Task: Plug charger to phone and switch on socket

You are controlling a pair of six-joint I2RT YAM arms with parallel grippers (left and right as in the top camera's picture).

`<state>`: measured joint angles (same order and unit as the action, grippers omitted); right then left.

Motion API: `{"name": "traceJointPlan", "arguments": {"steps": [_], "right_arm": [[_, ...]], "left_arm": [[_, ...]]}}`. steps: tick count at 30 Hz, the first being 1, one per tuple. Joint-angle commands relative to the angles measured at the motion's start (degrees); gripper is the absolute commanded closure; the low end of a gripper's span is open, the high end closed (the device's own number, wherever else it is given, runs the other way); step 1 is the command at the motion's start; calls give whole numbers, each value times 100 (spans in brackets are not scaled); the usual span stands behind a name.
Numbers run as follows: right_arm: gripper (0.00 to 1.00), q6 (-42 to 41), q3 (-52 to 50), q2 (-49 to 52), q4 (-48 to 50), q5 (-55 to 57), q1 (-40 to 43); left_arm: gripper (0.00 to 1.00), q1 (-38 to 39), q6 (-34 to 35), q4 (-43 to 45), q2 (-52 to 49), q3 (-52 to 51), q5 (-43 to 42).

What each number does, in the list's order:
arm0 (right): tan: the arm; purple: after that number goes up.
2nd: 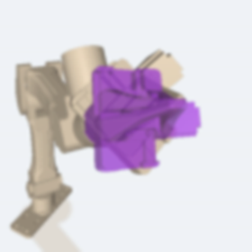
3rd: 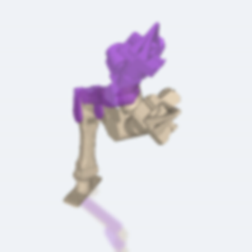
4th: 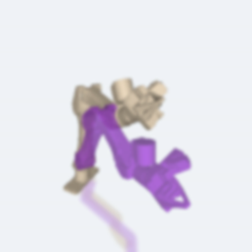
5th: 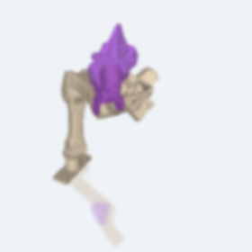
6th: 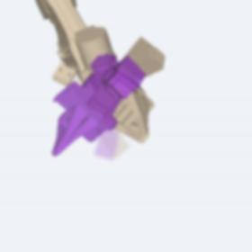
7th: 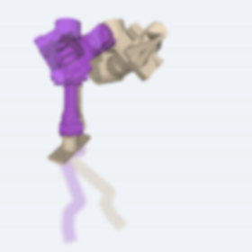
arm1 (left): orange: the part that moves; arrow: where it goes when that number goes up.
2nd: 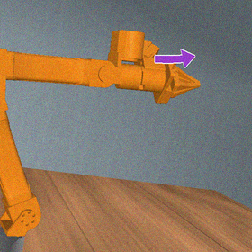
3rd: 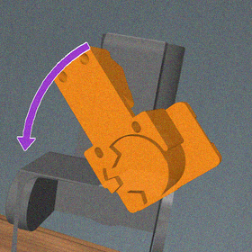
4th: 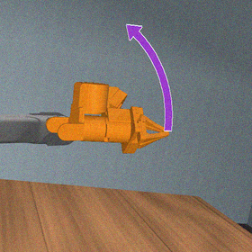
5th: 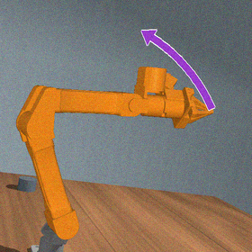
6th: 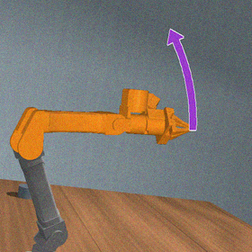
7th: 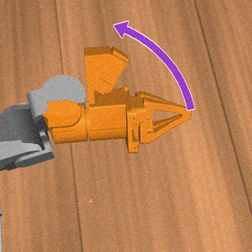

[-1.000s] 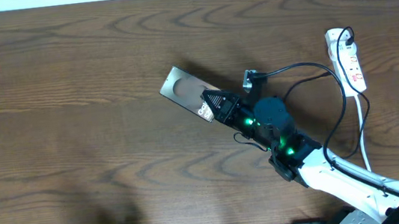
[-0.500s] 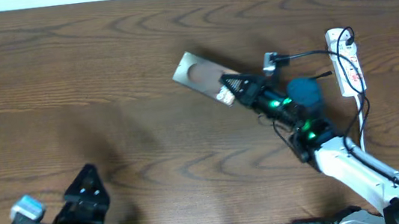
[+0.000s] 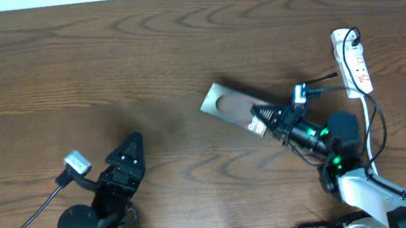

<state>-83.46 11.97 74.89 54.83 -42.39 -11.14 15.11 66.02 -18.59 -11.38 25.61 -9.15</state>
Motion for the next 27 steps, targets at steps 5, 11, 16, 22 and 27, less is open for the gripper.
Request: {"name": "traceJointPlan", "arguments": {"steps": [5, 11, 16, 22, 27], "right_arm": [[99, -1399, -92, -98, 306, 1910, -916], [99, -2026, -83, -98, 376, 2568, -1554], [99, -2199, -81, -96, 566, 3202, -1792], [99, -2194, -42, -96, 603, 3348, -1829], [99, -2203, -39, -96, 603, 3445, -1967]], "left_arm": [[2, 13, 1115, 879, -732, -402, -988], [2, 13, 1213, 1958, -1823, -402, -1803], [2, 116, 1580, 2114, -2905, -402, -2347], [2, 503, 1902, 2798, -3635, -402, -2345], [2, 734, 2315, 3495, -4017, -402, -2297]]}}
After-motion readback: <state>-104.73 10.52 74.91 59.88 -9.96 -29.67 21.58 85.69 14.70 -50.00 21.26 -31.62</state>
